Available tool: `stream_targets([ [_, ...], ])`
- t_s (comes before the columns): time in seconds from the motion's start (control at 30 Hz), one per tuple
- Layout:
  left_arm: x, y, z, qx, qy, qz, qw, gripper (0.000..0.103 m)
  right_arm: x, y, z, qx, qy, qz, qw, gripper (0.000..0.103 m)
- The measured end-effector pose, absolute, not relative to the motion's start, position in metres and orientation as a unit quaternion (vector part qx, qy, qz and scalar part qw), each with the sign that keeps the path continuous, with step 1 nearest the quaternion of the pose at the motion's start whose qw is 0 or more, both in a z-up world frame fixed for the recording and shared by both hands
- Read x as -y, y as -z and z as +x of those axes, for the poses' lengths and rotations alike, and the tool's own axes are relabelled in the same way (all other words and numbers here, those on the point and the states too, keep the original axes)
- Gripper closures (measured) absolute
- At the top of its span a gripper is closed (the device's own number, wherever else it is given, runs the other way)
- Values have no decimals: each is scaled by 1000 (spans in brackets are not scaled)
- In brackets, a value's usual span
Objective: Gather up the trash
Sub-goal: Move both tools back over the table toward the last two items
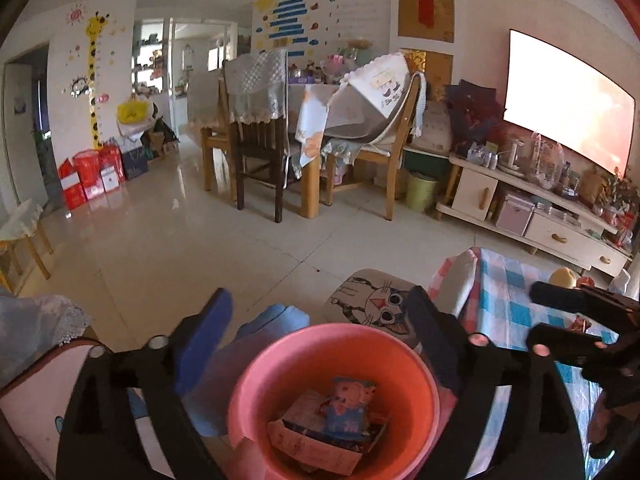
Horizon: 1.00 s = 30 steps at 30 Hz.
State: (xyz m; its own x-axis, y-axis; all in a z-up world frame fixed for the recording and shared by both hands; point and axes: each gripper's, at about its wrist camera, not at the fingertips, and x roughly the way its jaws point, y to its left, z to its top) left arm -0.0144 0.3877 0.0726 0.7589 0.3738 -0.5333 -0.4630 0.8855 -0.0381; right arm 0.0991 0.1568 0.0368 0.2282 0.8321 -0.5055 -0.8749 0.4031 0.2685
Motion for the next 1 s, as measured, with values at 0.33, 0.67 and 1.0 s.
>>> stream_targets([
  [0.33, -226, -48, 29, -290, -121, -60, 947, 8, 49, -21, 74, -286, -413, -30, 864, 10],
  [0.67, -52, 5, 92, -323, -1, -22, 946, 8, 214, 24, 73, -301, -287, -23, 909, 9],
  [1.0, -12, 60, 137, -402, 26, -2, 915, 5, 250, 71, 98, -323, -271, -10, 907, 9],
])
